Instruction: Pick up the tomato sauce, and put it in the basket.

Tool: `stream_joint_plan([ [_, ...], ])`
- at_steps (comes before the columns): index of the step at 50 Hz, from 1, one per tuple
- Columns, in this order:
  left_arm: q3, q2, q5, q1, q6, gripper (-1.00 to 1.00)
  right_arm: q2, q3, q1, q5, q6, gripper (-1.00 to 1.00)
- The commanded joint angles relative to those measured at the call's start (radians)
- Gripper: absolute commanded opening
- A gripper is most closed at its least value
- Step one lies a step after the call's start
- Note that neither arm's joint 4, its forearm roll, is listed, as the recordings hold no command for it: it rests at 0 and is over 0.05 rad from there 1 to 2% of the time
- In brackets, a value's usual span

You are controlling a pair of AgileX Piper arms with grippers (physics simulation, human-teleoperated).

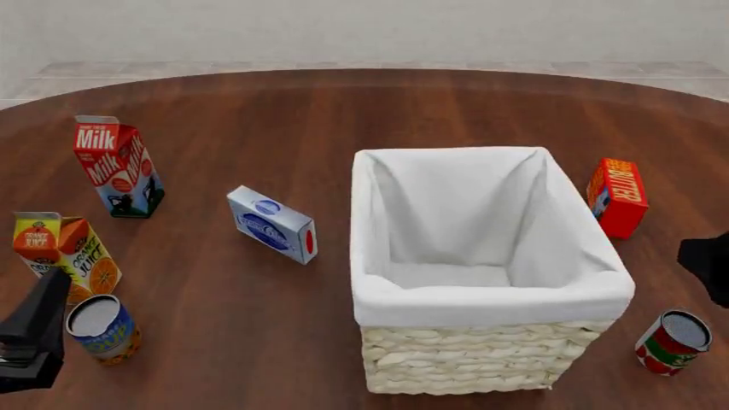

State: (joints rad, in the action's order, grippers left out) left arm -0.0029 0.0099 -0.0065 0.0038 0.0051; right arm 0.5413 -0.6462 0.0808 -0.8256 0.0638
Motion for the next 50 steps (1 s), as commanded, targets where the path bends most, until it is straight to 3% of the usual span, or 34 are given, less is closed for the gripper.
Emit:
stream_joint_plan([
  [1, -0.001, -0.002, 0.003, 0.000, 0.000, 1.00, 0.044, 0.016, 0.036, 0.029, -0.021, 1.00],
  [50, 0.001, 0.004, -0.005, 0.000, 0.000, 1.00, 0.224, 0.172, 0.133, 0.221, -0.059, 1.00],
])
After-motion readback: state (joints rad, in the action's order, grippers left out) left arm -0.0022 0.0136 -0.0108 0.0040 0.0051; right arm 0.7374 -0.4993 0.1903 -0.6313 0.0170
